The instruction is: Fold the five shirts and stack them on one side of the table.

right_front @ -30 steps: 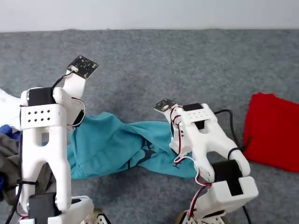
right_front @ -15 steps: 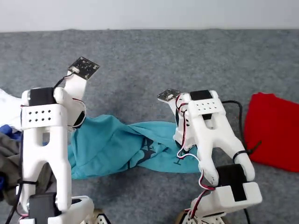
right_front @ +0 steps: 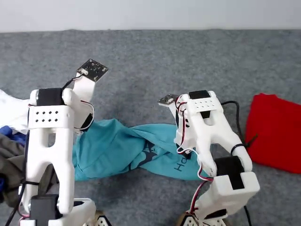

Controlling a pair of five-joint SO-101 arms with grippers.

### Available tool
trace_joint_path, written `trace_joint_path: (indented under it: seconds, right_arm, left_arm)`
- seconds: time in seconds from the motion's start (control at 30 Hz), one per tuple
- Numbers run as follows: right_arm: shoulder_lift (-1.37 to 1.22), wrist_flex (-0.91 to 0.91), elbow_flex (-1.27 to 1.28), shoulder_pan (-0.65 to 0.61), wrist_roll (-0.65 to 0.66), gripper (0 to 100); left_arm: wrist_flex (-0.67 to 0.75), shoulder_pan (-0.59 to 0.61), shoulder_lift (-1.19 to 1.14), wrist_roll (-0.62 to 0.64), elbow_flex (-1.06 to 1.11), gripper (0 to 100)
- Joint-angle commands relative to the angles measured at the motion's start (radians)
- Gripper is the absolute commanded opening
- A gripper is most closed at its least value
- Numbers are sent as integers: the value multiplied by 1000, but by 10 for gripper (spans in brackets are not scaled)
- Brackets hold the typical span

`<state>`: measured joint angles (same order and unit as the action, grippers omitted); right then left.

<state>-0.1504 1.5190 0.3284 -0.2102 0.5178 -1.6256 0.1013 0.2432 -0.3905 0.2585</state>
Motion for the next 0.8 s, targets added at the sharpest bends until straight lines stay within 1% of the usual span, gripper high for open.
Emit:
trace_joint_path:
  seconds: [0.0, 0.07, 0.17, 0.33, 0.47, 0.6, 0.77]
  right_arm:
    - [44, 33, -60, 12, 20, 36]
    - [94, 39, -72, 13, 48, 13]
    - [202, 48, -89, 12, 81, 12]
    - [377, 62, -109, 13, 112, 12]
    - [470, 65, -101, 13, 107, 16]
    - [441, 31, -44, 12, 106, 78]
    - [274, -101, 25, 10, 98, 86]
  left_arm:
    - [-6, -5, 43, 8, -10, 15]
    - [-6, -3, 43, 8, -12, 15]
    - [-8, -3, 57, 8, -12, 15]
    - [-2, -5, 203, 8, -12, 15]
    - [-2, -5, 296, 5, -5, 15]
    - [-26, -5, 299, 6, -5, 15]
    - [-49, -5, 304, 8, -5, 15]
